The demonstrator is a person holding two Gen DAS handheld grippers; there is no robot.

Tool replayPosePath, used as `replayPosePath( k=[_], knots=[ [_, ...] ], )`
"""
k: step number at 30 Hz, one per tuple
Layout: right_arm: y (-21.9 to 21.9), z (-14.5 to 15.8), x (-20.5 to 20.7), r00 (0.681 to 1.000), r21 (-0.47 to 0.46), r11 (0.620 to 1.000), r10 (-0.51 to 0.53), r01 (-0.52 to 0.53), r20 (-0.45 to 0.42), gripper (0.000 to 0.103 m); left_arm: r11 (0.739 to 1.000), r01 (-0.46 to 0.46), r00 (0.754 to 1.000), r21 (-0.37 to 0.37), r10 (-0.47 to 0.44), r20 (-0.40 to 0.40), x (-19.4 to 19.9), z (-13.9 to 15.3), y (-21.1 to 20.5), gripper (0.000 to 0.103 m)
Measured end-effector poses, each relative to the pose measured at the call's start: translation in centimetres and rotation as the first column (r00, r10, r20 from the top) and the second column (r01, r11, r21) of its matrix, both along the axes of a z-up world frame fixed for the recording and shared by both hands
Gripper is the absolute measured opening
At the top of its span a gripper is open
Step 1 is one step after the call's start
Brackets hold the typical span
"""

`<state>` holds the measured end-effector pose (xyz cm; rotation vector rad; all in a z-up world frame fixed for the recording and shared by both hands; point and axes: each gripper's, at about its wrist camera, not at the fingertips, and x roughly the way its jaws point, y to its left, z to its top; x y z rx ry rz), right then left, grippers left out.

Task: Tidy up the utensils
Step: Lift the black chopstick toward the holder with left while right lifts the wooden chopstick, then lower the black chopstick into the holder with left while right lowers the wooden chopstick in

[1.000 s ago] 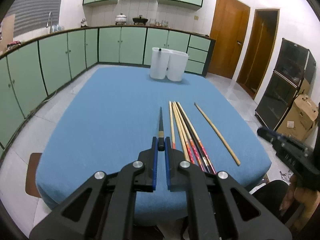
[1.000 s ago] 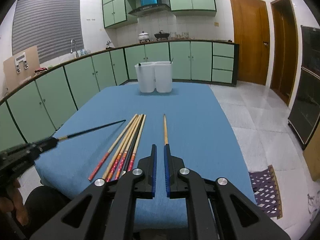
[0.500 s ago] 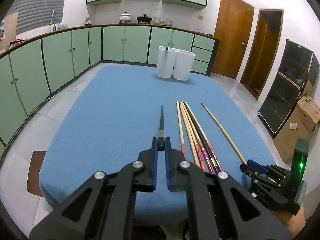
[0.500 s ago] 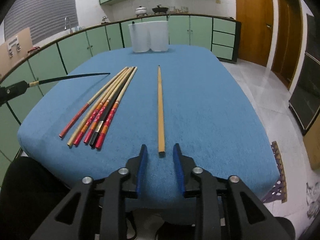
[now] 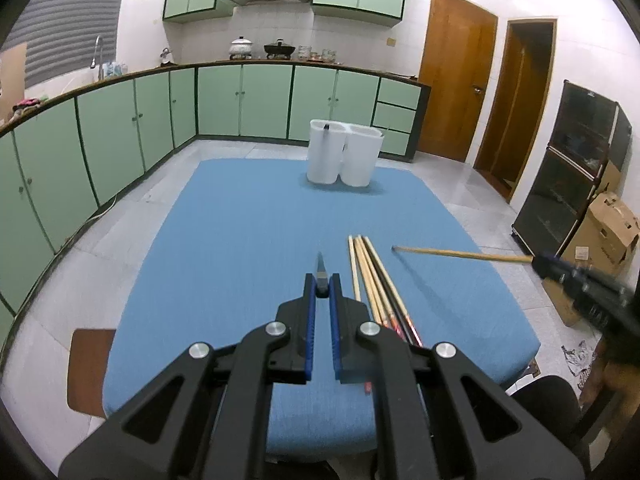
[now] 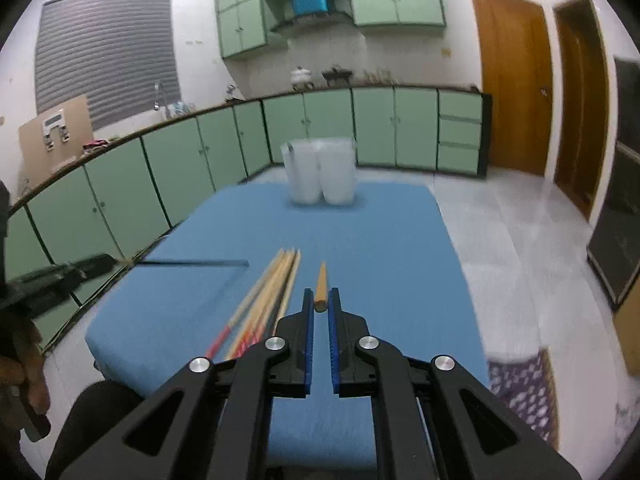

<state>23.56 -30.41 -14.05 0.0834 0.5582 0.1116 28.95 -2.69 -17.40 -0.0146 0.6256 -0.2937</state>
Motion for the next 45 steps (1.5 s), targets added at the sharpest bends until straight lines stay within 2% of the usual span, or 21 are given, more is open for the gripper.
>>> replayPosePath(
  k=[5,9,15,21,28,38,43,45],
  knots=[
    [0.3,3.7,3.5,0.998,-0.035,0.997,0.068,-0.068,-0.007,0.007,0.999,0.040,0.999,-0.005,-0.040,-0.002,2.6,2.4,0.0,0.006],
    [0.1,6.2,7.9,0.993,-0.038,0.993,0.115,-0.116,-0.038,0.007,0.998,0.066,0.998,0.010,-0.066,0.016,4.9,4.4,-0.1,0.006],
    [0.0,8.6,13.7,0.983,-0.048,0.985,0.158,-0.163,-0.098,0.007,0.995,0.095,0.995,0.007,-0.095,0.027,8.7,6.9,-0.5,0.006],
    [0.3,9.9,16.8,0.976,-0.082,0.978,0.180,-0.190,-0.121,0.007,0.992,0.126,0.992,0.000,-0.126,0.020,12.1,8.4,-1.5,0.006],
    [0.5,13.8,20.5,0.978,-0.118,0.974,0.179,-0.191,-0.103,0.007,0.989,0.149,0.988,0.006,-0.149,0.039,16.3,11.4,-3.1,0.006],
    [-0.8,20.2,27.2,0.988,-0.101,0.984,0.146,-0.149,-0.045,0.007,0.993,0.114,0.982,-0.019,-0.110,0.152,24.5,19.8,-5.7,0.006],
    [-1.5,21.3,31.2,0.992,-0.099,0.987,0.125,-0.127,-0.025,0.007,0.996,0.083,0.972,-0.014,-0.078,0.220,28.8,23.2,-8.0,0.006],
    [-1.9,21.1,32.6,0.993,-0.093,0.989,0.117,-0.119,-0.025,0.007,0.997,0.075,0.969,-0.007,-0.071,0.236,30.4,23.6,-8.9,0.006]
  ],
)
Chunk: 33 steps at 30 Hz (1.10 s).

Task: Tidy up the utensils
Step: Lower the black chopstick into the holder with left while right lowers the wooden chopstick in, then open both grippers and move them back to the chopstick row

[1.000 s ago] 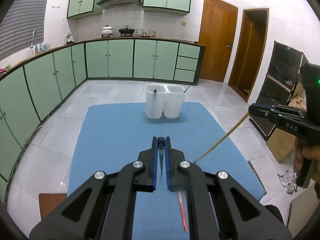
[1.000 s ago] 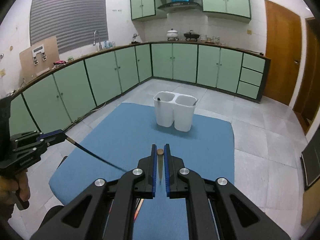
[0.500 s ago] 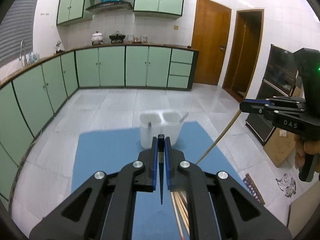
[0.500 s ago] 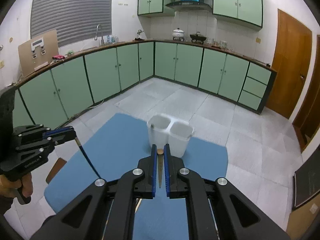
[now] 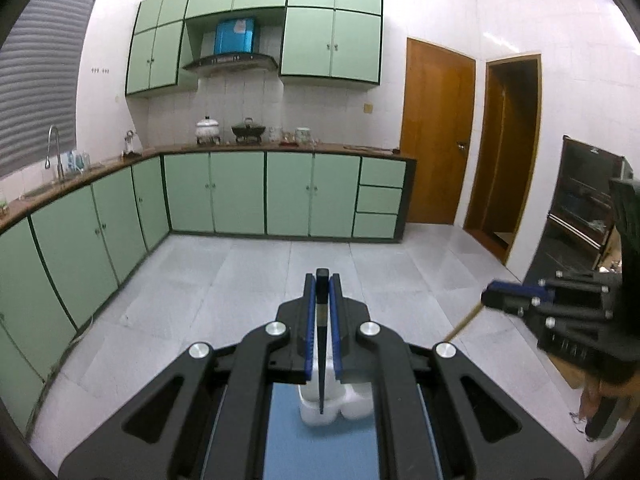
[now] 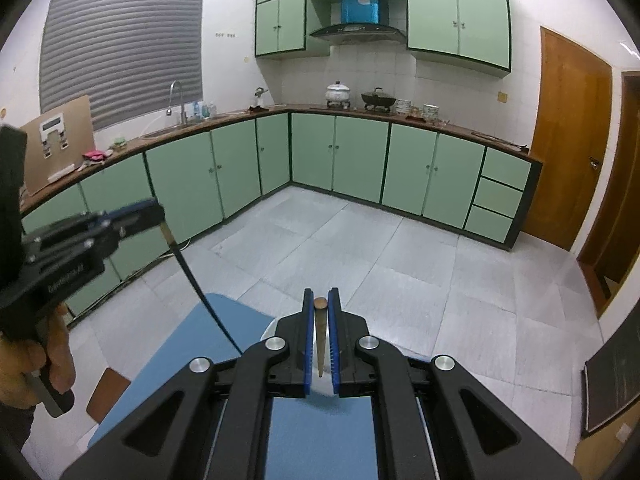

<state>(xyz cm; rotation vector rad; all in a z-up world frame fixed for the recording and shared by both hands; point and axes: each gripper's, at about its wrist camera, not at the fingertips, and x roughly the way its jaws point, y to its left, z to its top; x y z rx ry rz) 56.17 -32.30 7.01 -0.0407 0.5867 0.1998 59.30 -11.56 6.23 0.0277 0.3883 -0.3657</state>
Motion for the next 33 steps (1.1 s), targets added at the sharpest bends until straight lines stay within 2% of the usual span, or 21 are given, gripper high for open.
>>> replayPosePath(
  k=[4,7,10,14,18,19,22,24,27,31,33],
  knots=[
    [-0.9,-1.8,3.3,1.000,0.008,1.000,-0.019,0.019,-0.014,0.007,1.000,-0.014,1.000,0.027,0.013,0.020,3.3,-0.8,-2.1,0.006],
    [-1.3,-4.2,5.1,0.999,0.003,1.000,-0.027,0.027,-0.036,0.007,0.999,-0.014,1.000,0.038,0.014,-0.007,5.6,-3.4,-3.1,0.006],
    [-1.3,-6.6,6.5,0.998,-0.008,1.000,-0.027,0.026,-0.064,0.007,0.999,-0.012,0.998,0.035,0.014,-0.066,7.2,-7.2,-3.4,0.006],
    [-1.5,-9.5,7.2,0.994,-0.002,1.000,-0.021,0.021,-0.103,0.007,0.998,-0.012,0.993,0.067,0.019,-0.115,7.7,-10.9,-3.1,0.006],
    [-1.9,-9.6,6.2,0.996,0.012,1.000,-0.025,0.026,-0.090,0.015,0.997,-0.007,0.992,0.076,0.017,-0.129,7.1,-11.5,-2.1,0.007],
    [-2.0,-9.2,5.8,0.996,0.015,1.000,-0.026,0.028,-0.083,0.022,0.997,-0.007,0.992,0.079,0.016,-0.124,6.7,-11.3,-1.8,0.008],
    [-2.4,-7.6,3.6,0.998,0.037,0.999,-0.025,0.027,-0.050,0.025,0.996,-0.002,0.995,0.084,0.011,-0.103,4.9,-10.0,-0.9,0.015],
    [-2.6,-6.5,1.4,1.000,0.042,0.999,-0.024,0.024,-0.016,0.025,0.998,-0.004,0.996,0.068,0.010,-0.084,2.8,-8.8,0.3,0.024],
    [-3.1,-5.6,-3.8,0.999,0.082,0.997,-0.017,0.014,0.038,0.027,0.997,-0.013,0.999,0.076,0.016,-0.039,-1.3,-7.7,1.7,0.033],
    [-2.6,-7.0,-10.8,0.996,0.112,0.994,-0.013,0.003,0.083,0.033,0.997,-0.014,1.000,0.080,0.015,-0.013,-7.7,-8.0,3.8,0.039],
    [-2.1,-9.2,-15.2,0.996,0.114,0.993,-0.020,0.009,0.092,0.035,0.996,-0.011,1.000,0.086,0.011,-0.003,-12.0,-9.3,4.9,0.048]
  ],
)
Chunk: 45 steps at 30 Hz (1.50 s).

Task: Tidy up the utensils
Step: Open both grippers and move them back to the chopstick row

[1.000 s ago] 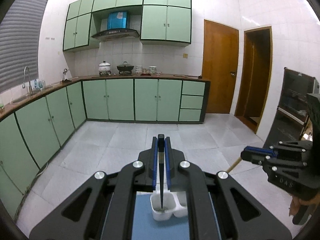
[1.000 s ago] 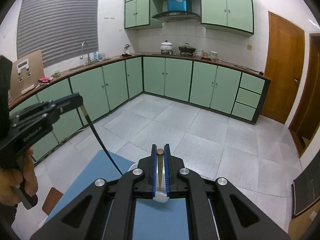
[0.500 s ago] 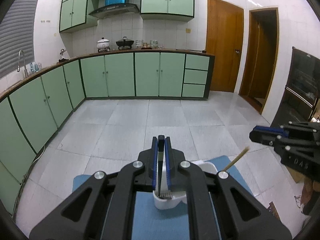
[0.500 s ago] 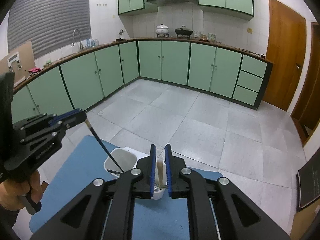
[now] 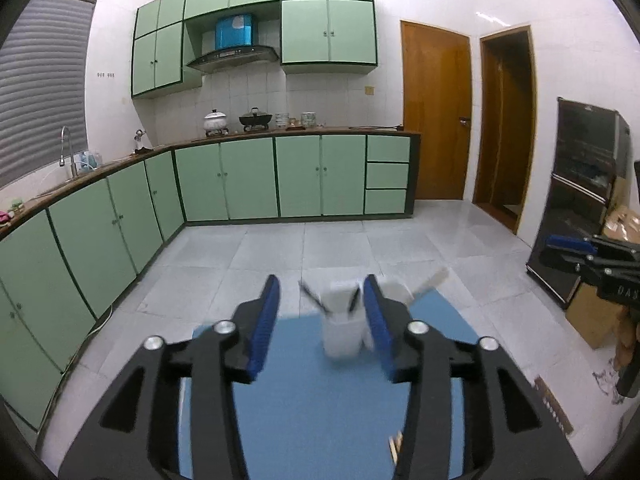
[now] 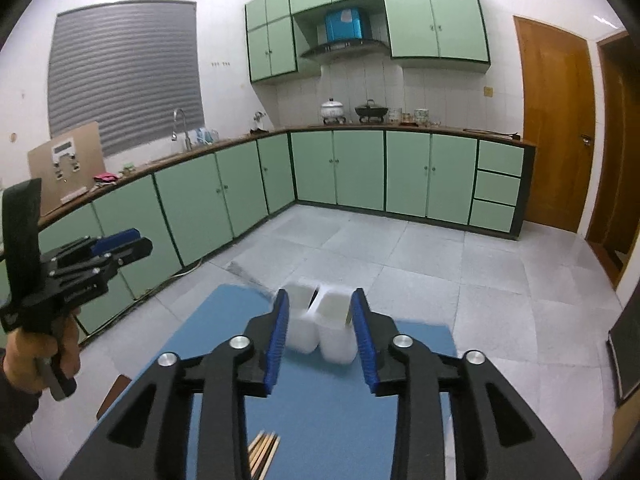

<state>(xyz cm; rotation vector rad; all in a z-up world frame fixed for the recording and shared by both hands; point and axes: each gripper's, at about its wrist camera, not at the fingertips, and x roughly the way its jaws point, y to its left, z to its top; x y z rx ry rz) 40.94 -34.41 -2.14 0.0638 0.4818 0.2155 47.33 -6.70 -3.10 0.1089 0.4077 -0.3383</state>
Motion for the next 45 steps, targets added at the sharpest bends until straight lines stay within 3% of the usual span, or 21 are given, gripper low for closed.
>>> replayPosePath(
  k=[4,10,14,19,25,32,40,45],
  knots=[
    [1.7,-5.2,-7.4,1.000,-0.023,1.000,-0.020,0.020,-0.010,0.038,1.000,-0.018,1.000,0.000,0.018,-0.005,-7.5,-4.1,1.5,0.058],
    [4.7,-14.2,-16.1,0.994,-0.028,0.998,-0.060,0.058,-0.086,0.038,0.999,-0.041,0.990,-0.003,0.040,-0.136,-17.7,-13.5,2.4,0.060],
    [7.1,-18.5,-19.2,0.989,-0.022,0.998,-0.060,0.057,-0.138,0.038,0.998,-0.058,0.983,0.017,0.060,-0.175,-21.3,-17.4,2.6,0.061],
    [8.8,-22.1,-20.3,0.980,-0.021,0.996,-0.094,0.091,-0.174,0.038,0.996,-0.085,0.973,0.014,0.086,-0.212,-22.8,-20.4,2.6,0.061],
    [10.4,-24.4,-19.8,0.975,-0.053,0.994,-0.106,0.098,-0.193,0.037,0.990,-0.142,0.961,-0.017,0.133,-0.242,-23.3,-22.2,2.9,0.061],
    [10.7,-25.5,-19.1,0.973,-0.062,0.994,-0.105,0.094,-0.206,0.024,0.985,-0.173,0.951,-0.026,0.160,-0.265,-22.8,-22.8,3.9,0.061],
    [8.6,-25.6,-18.5,0.962,-0.059,0.984,-0.178,0.169,-0.205,0.020,0.991,-0.134,0.947,-0.004,0.127,-0.297,-22.3,-23.9,2.8,0.061],
    [9.1,-25.4,-18.9,0.974,-0.045,0.992,-0.126,0.119,-0.188,0.020,0.996,-0.091,0.946,0.021,0.093,-0.309,-21.9,-24.6,1.3,0.061]
  ],
)
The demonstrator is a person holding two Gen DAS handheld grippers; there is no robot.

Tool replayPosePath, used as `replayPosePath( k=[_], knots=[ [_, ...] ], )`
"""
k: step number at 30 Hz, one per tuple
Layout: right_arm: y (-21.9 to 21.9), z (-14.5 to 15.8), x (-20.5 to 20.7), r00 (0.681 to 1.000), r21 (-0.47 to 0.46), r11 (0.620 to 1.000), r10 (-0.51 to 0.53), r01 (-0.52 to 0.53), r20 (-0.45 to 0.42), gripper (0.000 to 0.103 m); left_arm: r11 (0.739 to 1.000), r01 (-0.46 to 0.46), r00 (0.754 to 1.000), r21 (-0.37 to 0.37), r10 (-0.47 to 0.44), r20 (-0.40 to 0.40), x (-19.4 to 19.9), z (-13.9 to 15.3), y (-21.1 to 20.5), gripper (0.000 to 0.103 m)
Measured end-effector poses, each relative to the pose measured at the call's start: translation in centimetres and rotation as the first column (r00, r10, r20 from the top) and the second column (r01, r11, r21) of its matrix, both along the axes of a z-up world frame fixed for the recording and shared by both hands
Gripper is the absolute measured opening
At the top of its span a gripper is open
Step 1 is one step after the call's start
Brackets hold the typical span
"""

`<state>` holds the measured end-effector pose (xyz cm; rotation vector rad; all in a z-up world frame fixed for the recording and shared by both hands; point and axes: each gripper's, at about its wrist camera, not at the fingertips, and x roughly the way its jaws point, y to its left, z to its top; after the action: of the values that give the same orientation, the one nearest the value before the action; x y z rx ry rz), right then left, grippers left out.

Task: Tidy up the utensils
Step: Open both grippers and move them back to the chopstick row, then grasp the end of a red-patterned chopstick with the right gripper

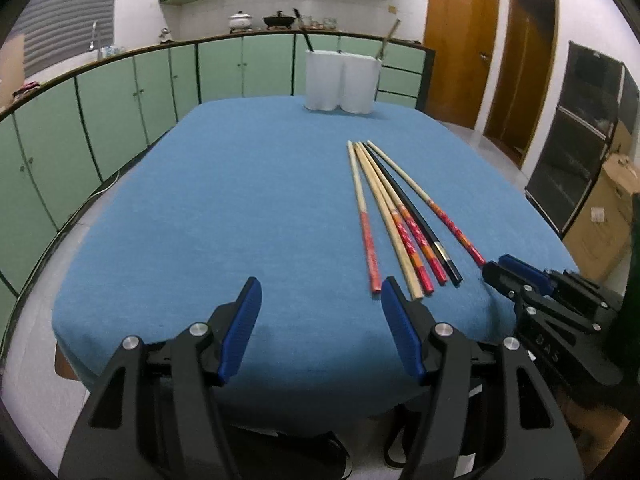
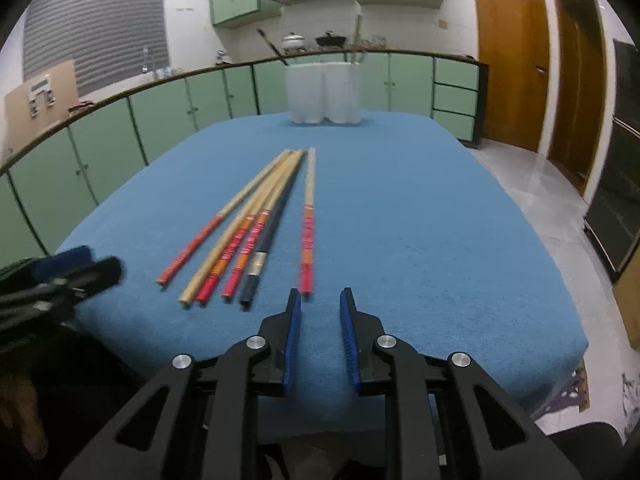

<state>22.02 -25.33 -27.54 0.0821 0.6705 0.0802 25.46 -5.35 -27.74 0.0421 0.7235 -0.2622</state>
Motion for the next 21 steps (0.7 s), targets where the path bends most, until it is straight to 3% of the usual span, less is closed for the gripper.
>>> replayPosePath(
  k=[12,13,14,18,21],
  knots=[
    [-1.1,-0.9,1.7,1.000,-0.010,1.000,-0.018,0.018,0.005,0.020,1.000,0.012,0.999,0.025,-0.011,-0.045,2.0,-1.9,-2.1,0.059],
    [-1.1,-0.9,1.8,1.000,-0.016,1.000,-0.025,0.025,0.005,0.015,1.000,0.009,0.999,0.028,-0.008,-0.044,2.1,-2.0,-2.3,0.059],
    [-1.3,-0.9,1.7,0.999,-0.017,0.999,-0.036,0.036,0.005,0.007,0.999,0.002,0.999,0.033,-0.001,-0.039,2.2,-2.1,-2.5,0.056],
    [-3.6,-1.0,1.6,0.992,0.011,0.992,-0.125,0.125,-0.004,0.006,0.999,-0.018,1.000,0.033,0.019,-0.021,2.5,-2.2,-2.7,0.025],
    [-4.6,-1.1,1.1,0.985,0.027,0.985,-0.169,0.170,-0.010,0.006,0.998,-0.052,0.998,0.030,0.053,-0.024,2.6,-2.0,-2.6,0.016]
  ],
)
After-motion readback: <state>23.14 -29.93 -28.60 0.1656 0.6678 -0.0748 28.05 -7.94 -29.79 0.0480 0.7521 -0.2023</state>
